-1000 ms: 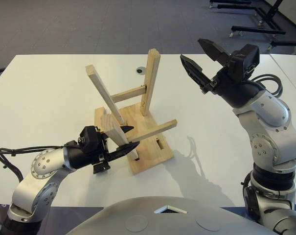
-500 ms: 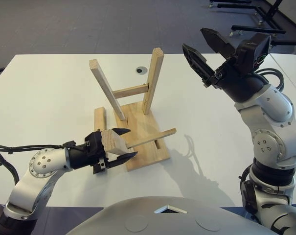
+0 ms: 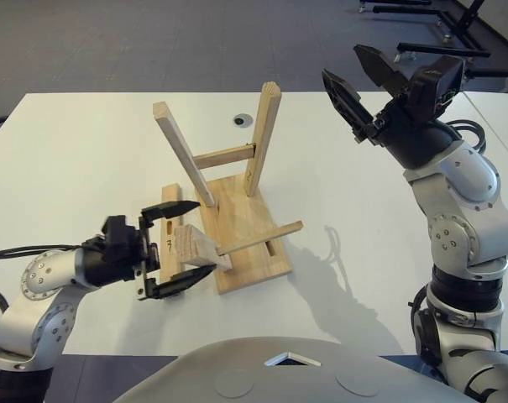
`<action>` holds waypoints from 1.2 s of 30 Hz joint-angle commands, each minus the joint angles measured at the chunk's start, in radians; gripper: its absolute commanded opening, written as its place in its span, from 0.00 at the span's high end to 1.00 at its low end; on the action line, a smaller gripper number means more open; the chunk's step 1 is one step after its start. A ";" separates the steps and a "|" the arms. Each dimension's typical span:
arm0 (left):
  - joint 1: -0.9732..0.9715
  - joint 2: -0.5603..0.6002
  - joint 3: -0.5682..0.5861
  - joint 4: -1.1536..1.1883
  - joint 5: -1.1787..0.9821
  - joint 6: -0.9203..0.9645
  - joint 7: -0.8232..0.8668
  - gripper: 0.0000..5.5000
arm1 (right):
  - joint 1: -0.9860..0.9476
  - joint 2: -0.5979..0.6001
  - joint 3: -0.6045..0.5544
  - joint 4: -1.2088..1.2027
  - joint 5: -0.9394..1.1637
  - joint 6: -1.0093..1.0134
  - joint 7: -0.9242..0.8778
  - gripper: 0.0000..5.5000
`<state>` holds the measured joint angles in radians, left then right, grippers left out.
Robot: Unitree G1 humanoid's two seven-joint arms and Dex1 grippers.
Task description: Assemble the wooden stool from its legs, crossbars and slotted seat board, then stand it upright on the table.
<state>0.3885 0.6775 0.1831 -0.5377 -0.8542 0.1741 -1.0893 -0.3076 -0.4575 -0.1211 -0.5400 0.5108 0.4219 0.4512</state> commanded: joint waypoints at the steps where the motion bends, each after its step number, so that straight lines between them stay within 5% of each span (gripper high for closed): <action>1: 0.060 0.031 0.058 -0.036 -0.080 0.080 -0.005 0.02 | -0.034 -0.011 -0.019 0.009 0.038 -0.006 0.035 0.50; 18: 0.261 -0.047 0.047 -0.032 0.345 0.027 0.220 0.02 | -0.084 -0.077 0.007 0.096 0.024 -0.004 0.125 0.50; 29: 0.179 -0.113 -0.164 0.040 0.719 0.257 0.597 0.02 | -0.121 -0.083 0.033 0.113 0.015 0.009 0.134 0.50; 36: 0.115 -0.088 -0.169 0.066 0.763 0.431 0.648 0.02 | -0.109 -0.075 0.036 0.106 0.003 0.001 0.120 0.50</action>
<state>0.5075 0.5721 0.0088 -0.5396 -0.1419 0.5167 -0.4755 -0.4132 -0.5335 -0.0874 -0.4317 0.5191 0.4174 0.5740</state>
